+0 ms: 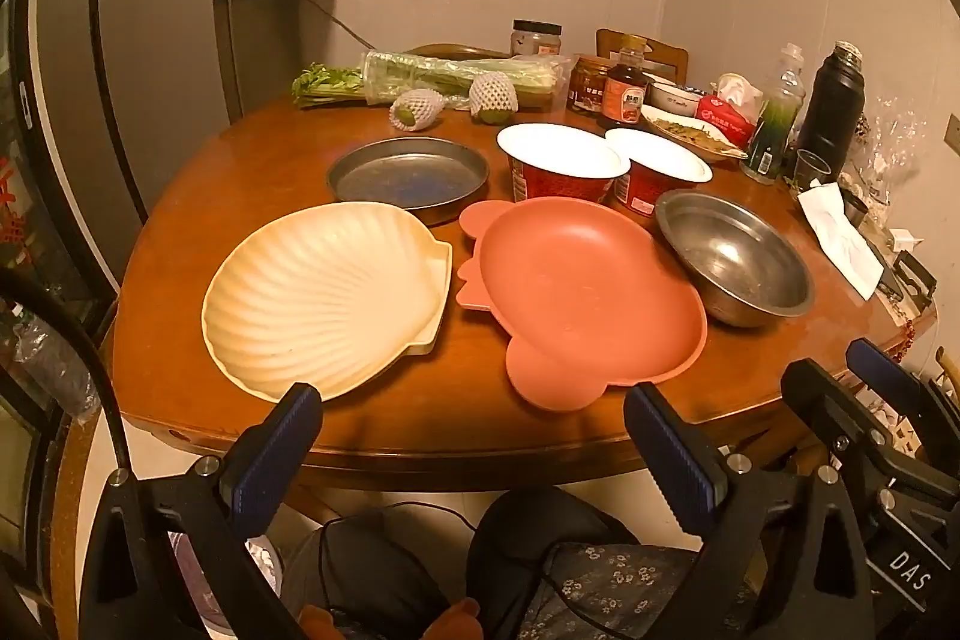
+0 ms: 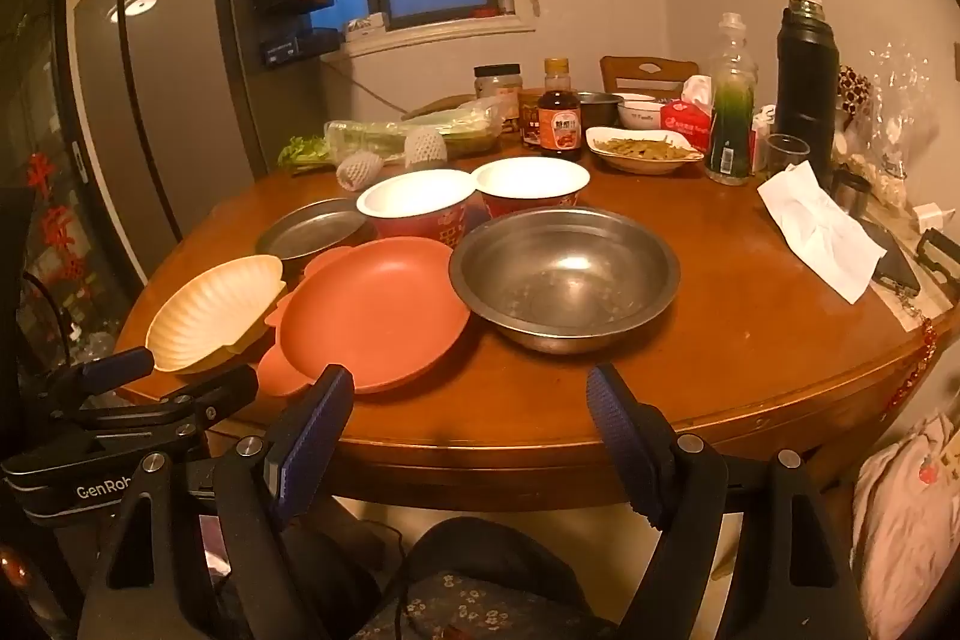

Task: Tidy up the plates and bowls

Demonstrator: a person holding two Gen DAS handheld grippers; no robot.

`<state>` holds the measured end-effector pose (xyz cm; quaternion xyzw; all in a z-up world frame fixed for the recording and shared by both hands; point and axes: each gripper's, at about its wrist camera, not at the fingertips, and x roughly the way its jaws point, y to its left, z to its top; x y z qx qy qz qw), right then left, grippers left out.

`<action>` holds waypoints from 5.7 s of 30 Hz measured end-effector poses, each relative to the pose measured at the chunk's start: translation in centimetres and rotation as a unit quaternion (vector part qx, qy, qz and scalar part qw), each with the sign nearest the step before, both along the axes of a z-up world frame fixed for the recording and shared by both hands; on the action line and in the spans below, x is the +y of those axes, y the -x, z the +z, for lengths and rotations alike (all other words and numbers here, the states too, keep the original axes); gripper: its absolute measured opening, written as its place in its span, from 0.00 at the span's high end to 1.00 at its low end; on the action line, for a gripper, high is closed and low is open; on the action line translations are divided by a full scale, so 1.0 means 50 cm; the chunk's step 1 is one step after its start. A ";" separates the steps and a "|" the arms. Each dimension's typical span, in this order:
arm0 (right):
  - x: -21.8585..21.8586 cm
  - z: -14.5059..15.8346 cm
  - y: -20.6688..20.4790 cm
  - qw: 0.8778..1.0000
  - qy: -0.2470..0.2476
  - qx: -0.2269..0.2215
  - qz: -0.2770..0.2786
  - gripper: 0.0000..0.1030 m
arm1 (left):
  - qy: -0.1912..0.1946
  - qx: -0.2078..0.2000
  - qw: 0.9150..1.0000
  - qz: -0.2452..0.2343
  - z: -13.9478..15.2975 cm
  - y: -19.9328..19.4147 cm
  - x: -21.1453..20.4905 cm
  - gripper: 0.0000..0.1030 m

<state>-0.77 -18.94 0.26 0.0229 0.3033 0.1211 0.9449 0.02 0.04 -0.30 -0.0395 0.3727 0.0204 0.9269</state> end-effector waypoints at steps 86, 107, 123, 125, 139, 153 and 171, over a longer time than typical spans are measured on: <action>0.317 0.042 -0.197 0.982 0.069 0.039 0.172 0.22 | 0.069 0.045 0.992 0.092 -0.028 -0.047 0.260 0.02; 0.428 -0.036 -0.315 0.952 0.131 0.105 0.255 0.74 | 0.078 0.092 0.988 0.100 -0.057 -0.113 0.266 0.46; 0.429 -0.037 -0.311 0.952 0.126 0.123 0.251 0.77 | 0.089 0.092 0.986 0.111 -0.059 -0.154 0.312 0.76; 0.428 -0.038 -0.309 0.952 0.125 0.126 0.250 0.77 | 0.091 0.096 0.985 0.107 -0.058 -0.163 0.320 0.76; 0.423 -0.037 -0.272 0.955 0.100 0.144 0.239 0.77 | 0.064 0.090 0.989 0.095 -0.038 -0.241 0.367 0.75; 0.446 -0.032 -0.243 0.955 0.065 0.152 0.246 0.77 | -0.007 0.077 0.994 0.081 -0.025 -0.282 0.366 0.71; 0.449 -0.037 -0.248 0.954 0.058 0.156 0.248 0.77 | -0.046 0.048 0.994 0.084 -0.012 -0.270 0.356 0.62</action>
